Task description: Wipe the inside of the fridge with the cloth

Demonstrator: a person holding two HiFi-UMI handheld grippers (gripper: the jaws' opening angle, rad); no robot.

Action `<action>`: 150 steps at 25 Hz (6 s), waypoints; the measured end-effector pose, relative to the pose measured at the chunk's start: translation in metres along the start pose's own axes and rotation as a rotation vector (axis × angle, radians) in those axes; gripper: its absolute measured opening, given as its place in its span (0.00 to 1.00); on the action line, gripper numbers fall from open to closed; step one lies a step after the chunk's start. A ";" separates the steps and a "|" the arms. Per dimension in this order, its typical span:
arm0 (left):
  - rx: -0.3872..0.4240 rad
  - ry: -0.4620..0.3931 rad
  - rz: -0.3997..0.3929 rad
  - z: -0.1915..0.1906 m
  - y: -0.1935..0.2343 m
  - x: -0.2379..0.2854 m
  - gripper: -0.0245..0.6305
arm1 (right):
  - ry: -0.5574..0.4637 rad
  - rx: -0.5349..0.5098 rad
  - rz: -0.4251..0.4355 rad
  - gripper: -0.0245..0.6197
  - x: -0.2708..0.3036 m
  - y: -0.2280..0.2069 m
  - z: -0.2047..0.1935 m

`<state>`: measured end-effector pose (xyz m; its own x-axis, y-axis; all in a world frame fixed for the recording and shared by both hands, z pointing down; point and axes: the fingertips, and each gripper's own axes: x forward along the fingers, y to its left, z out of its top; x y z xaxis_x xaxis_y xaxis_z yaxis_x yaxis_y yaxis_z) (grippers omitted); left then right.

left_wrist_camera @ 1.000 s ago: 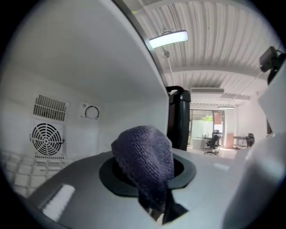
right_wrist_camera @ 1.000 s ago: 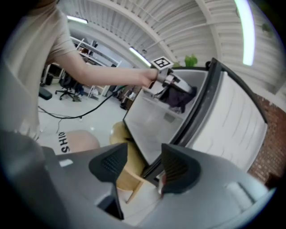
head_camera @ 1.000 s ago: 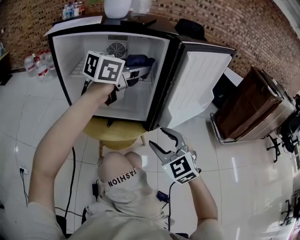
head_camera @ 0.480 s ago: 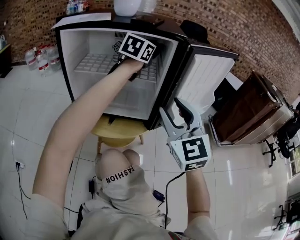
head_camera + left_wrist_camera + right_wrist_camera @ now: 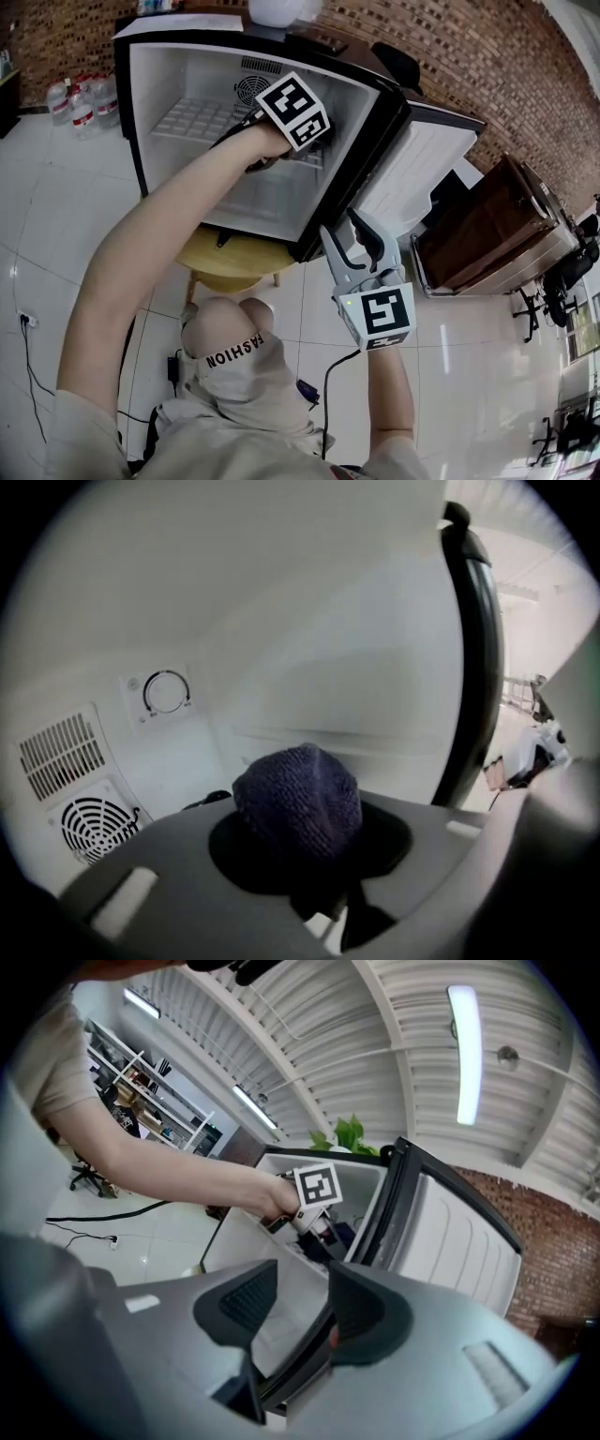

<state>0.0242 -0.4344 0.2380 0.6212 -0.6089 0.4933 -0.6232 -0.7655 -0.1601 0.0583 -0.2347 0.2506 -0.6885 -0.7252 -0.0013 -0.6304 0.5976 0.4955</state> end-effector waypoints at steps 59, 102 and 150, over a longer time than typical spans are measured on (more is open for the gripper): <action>-0.187 -0.453 0.063 -0.123 -0.011 0.024 0.23 | 0.182 0.034 0.319 0.31 -0.008 0.128 -0.109; -0.283 -0.182 0.211 -0.144 0.043 0.086 0.23 | 0.268 -0.036 0.378 0.31 -0.015 0.146 -0.138; -0.262 -0.041 -1.073 -0.163 -0.331 -0.124 0.35 | -0.148 -0.661 0.574 0.32 -0.088 0.191 -0.034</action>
<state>0.0759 -0.0714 0.3692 0.9115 0.3350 0.2385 0.1704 -0.8356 0.5222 0.0110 -0.0686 0.3746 -0.9028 -0.2958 0.3120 0.1305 0.5029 0.8544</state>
